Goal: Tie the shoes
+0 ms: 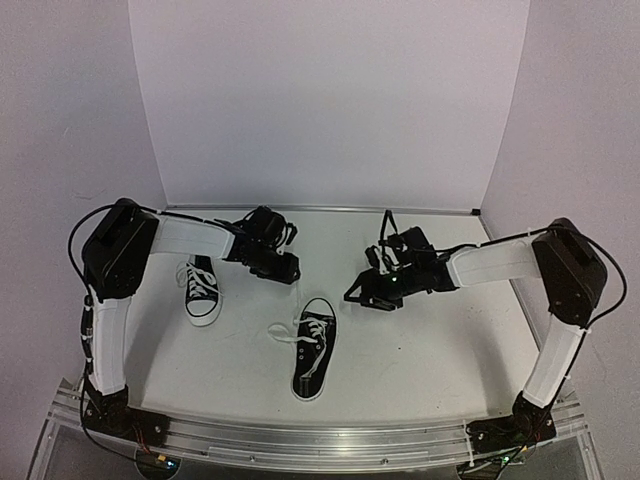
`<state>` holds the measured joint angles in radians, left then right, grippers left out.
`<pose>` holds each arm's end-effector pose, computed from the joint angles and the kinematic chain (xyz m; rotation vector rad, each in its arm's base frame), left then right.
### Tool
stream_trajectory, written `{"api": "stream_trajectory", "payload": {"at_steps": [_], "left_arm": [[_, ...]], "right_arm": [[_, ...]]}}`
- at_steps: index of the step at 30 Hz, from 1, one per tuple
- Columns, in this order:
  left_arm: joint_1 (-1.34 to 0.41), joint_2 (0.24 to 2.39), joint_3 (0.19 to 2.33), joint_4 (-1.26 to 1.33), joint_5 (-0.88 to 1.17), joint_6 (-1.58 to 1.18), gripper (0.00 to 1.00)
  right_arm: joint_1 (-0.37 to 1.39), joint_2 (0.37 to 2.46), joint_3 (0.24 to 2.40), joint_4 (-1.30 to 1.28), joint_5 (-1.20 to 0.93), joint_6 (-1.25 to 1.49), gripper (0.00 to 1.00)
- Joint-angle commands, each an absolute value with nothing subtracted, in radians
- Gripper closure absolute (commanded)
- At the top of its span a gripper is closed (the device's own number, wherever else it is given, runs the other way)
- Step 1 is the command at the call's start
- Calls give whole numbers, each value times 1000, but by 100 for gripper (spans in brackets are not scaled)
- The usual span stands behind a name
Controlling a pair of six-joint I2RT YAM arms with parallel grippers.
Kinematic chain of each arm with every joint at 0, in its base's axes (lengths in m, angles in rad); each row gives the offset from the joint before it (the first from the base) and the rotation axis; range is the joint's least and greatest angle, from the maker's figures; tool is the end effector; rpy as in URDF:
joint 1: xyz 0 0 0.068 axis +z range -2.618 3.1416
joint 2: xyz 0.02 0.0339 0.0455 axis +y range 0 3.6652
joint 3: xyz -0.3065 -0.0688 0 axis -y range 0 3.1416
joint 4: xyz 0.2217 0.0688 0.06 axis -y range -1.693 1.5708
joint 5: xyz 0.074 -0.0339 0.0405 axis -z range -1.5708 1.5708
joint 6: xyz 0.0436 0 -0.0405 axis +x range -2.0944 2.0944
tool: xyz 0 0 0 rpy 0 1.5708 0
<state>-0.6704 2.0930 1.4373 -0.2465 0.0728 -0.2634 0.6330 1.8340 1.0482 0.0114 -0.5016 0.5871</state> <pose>0.3569 -0.2870 0.1993 0.5436 2.4758 -0.4787 0.2933 0.2412 0.2165 -0.3303 2.5207 1.1399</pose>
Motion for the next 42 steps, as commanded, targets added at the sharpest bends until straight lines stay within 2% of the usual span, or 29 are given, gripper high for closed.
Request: {"api": "stream_trajectory", "payload": {"at_steps": [1,6,8,10,16,17,21,26,31,38,39,40,42], "left_arm": [[-722,2163,1532,-347,-55,-224,47],[-764,2226,1607,-418,-122,-214,50],[-777,2247,1622,-437,-128,-210,54],[-786,2262,1624,-439,-123,-203,61],[-791,2196,1595,-416,-123,-183,99],[-792,2147,1577,-395,-119,-182,100],[-810,1959,1503,-298,-99,-159,100],[-890,1864,1501,-222,119,-94,100],[-1002,1954,1590,-205,307,-41,100],[-1142,2173,1768,-222,399,47,100],[-1156,2200,1798,-236,388,50,96],[-1163,2221,1818,-251,381,50,87],[-1165,2220,1826,-259,379,39,64]], "right_arm": [[637,1736,1010,11,-453,577,46],[638,1699,1008,-24,-431,565,45],[637,1689,1008,-36,-429,562,45],[637,1678,1003,-41,-424,560,45],[626,1598,970,-76,-396,550,44],[621,1577,959,-81,-395,551,43],[587,1462,901,-94,-403,564,39],[527,1278,831,-131,-391,580,32],[463,1084,802,-219,-337,598,23],[444,924,789,-341,-230,622,17],[444,912,784,-349,-224,623,17],[443,904,781,-355,-221,623,17],[443,899,778,-366,-219,621,17]]}}
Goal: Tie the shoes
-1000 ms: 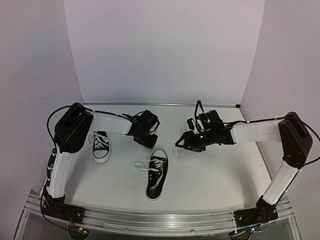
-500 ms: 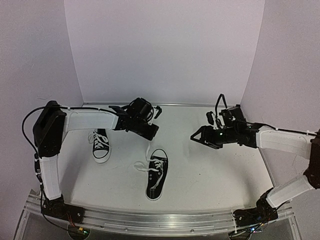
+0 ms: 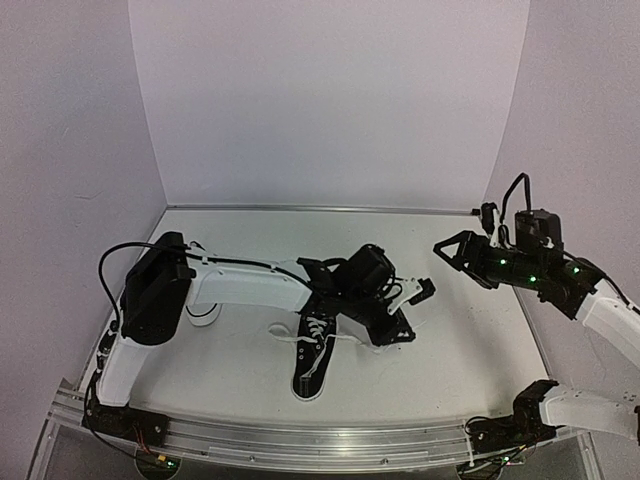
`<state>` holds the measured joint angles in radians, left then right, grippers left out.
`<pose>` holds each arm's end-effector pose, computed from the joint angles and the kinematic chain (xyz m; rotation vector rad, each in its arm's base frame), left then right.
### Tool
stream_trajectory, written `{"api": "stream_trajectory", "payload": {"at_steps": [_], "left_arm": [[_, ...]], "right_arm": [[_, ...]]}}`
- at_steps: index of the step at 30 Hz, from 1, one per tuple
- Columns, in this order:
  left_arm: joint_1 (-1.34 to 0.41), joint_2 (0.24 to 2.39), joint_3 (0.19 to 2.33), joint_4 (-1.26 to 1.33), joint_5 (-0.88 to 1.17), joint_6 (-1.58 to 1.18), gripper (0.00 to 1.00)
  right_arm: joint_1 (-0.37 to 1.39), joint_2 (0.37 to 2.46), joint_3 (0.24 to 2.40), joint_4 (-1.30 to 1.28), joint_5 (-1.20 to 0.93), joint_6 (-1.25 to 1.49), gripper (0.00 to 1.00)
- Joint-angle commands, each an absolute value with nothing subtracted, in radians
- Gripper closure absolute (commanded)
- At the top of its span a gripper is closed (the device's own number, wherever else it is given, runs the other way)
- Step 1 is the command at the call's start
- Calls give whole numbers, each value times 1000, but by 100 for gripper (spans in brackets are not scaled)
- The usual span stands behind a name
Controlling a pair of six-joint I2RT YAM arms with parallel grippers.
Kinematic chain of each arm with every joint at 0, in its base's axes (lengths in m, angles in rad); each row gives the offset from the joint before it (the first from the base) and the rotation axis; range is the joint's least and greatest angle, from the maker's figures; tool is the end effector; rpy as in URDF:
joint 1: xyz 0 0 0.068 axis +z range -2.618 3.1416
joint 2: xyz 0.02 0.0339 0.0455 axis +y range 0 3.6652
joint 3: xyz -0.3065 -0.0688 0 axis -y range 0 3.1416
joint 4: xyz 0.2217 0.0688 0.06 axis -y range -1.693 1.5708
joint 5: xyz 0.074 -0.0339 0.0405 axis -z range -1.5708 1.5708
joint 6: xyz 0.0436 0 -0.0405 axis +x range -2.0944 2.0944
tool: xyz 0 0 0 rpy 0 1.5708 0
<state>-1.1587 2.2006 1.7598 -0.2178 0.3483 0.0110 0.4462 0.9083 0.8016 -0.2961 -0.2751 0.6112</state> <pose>0.1937 -0.4802 0.2505 1.4796 1.8639 -0.9818 0.1437 0.0819 0.3458 -0.0182 2.0858 0.9407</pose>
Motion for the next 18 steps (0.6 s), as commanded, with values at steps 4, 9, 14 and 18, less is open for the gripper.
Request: {"api": "stream_trajectory", "payload": {"at_steps": [4,9,14,18], "left_arm": [[-1163,2120,1784,-269,289,49,27],[-1125,1990,1771,-361,219,55,3],[-1039,1818,1614,-367,168,-12,1],[-961,1651,1334,-329,96,-124,0]], "right_arm": [[443,930,771,-370,-236,604,17],[443,1016,757,-309,-295,590,19],[446,1131,738,-185,-401,602,28],[514,1239,745,-117,-408,618,31]]}}
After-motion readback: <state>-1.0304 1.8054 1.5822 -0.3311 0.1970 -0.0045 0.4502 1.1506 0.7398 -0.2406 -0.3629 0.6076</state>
